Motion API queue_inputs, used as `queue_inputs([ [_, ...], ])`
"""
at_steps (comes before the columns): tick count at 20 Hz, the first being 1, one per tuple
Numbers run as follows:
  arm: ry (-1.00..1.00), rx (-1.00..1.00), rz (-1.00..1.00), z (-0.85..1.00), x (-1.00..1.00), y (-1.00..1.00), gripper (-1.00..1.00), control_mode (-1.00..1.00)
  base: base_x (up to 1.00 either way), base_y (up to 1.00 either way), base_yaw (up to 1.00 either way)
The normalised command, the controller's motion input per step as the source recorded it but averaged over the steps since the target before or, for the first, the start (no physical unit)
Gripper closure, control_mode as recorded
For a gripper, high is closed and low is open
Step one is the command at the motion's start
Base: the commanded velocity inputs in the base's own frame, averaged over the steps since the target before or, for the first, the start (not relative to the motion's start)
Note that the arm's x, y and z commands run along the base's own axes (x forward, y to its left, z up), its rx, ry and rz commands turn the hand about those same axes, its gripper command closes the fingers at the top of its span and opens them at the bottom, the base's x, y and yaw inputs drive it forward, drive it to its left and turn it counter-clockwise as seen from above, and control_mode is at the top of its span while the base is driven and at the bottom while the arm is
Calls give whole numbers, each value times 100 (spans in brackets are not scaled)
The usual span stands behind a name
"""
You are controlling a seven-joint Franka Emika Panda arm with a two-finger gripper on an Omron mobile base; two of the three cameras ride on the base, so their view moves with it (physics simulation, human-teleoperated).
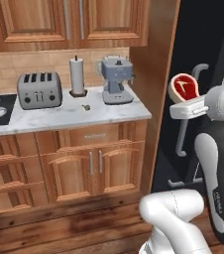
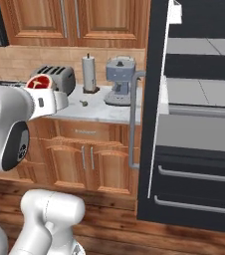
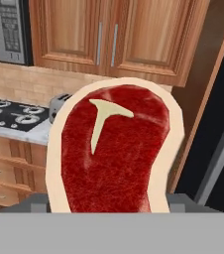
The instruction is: Open the fridge, remove the apple, garlic, and steak, and place them on any counter.
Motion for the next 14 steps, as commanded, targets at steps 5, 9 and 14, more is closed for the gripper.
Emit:
queue_inputs([
  [5,0,0,0,0,0,0,100,100,73,56,0],
  [9,0,0,0,0,0,0,100,100,82,56,0],
  [14,0,0,0,0,0,0,100,100,79,55,0],
])
